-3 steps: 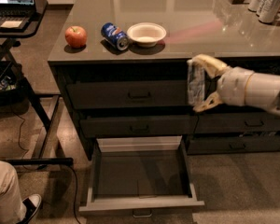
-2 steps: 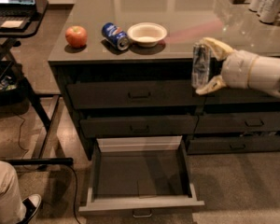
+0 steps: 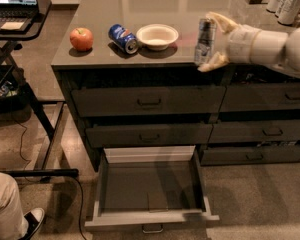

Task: Pick redbull can from bottom drawer and place on counter

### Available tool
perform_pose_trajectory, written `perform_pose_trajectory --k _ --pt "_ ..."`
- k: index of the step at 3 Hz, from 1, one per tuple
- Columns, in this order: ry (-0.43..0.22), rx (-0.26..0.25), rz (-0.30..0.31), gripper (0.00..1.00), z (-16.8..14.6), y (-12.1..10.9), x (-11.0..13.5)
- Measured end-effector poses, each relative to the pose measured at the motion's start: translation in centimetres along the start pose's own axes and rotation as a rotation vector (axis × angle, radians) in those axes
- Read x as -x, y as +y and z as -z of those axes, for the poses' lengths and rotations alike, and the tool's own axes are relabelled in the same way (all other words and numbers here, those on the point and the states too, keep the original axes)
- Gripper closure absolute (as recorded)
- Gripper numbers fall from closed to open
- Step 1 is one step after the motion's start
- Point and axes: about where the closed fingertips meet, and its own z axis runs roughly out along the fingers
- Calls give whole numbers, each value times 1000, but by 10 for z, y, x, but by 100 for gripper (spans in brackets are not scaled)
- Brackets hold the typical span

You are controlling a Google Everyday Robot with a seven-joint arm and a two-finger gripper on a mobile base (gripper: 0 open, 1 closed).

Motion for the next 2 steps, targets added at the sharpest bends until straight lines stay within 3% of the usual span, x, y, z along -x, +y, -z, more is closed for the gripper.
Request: perform_pose_trajectory --k 2 --pt "23 -71 -151 100 -48 -23 -10"
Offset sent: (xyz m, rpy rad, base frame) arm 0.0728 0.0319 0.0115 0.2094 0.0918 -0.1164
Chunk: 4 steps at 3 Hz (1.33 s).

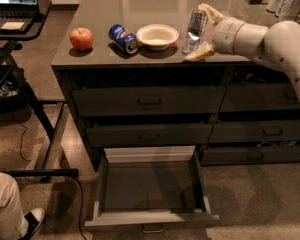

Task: Pick redbull can from bottom drawer and place on counter

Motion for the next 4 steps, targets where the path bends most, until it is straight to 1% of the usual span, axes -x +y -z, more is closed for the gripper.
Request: perform_pose_trajectory --k 1,2,4 --pt "-9 10 -46 100 -20 -2 -2" --pt "-22 30 -80 81 -28 -2 -7" --pt "1 36 -125 34 -17 -6 -27"
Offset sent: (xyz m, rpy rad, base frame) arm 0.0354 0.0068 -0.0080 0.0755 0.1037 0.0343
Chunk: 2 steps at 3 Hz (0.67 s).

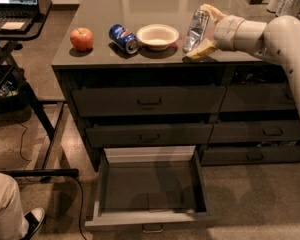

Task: Pick redbull can from bottom drawer and place on counter

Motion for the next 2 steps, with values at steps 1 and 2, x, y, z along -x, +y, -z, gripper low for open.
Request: perform_pose_trajectory --k 1,2 --pt "-28 27 -25 11 -4 1 -10" --pt "-80 68 -36 0 -11 1 -12"
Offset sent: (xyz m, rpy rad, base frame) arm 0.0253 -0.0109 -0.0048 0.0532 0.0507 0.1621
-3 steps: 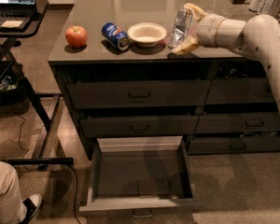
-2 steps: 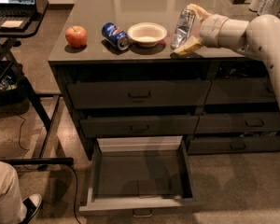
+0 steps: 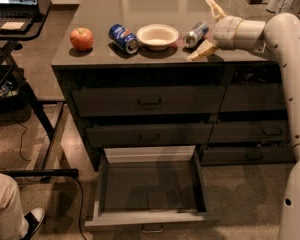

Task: Pick redbull can from bottom drawer and place on counter

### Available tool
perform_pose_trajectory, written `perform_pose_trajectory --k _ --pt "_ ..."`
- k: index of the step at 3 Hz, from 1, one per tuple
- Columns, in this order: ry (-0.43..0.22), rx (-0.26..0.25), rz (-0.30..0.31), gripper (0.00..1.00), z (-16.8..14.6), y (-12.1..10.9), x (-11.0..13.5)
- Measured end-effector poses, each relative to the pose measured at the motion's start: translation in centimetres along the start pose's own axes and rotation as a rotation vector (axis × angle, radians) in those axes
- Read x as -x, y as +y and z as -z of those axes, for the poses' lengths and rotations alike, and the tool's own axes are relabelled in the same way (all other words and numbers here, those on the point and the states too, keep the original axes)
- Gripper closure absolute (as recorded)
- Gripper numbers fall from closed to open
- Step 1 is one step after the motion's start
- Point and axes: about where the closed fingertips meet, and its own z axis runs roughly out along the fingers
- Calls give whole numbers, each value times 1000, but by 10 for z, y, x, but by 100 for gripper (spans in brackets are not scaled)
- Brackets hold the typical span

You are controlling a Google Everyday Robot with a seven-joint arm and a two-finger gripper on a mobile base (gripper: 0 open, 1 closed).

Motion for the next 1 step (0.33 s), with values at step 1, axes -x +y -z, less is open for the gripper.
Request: perform_pose_trajectory --k 1 --pt "0 0 0 0 0 0 0"
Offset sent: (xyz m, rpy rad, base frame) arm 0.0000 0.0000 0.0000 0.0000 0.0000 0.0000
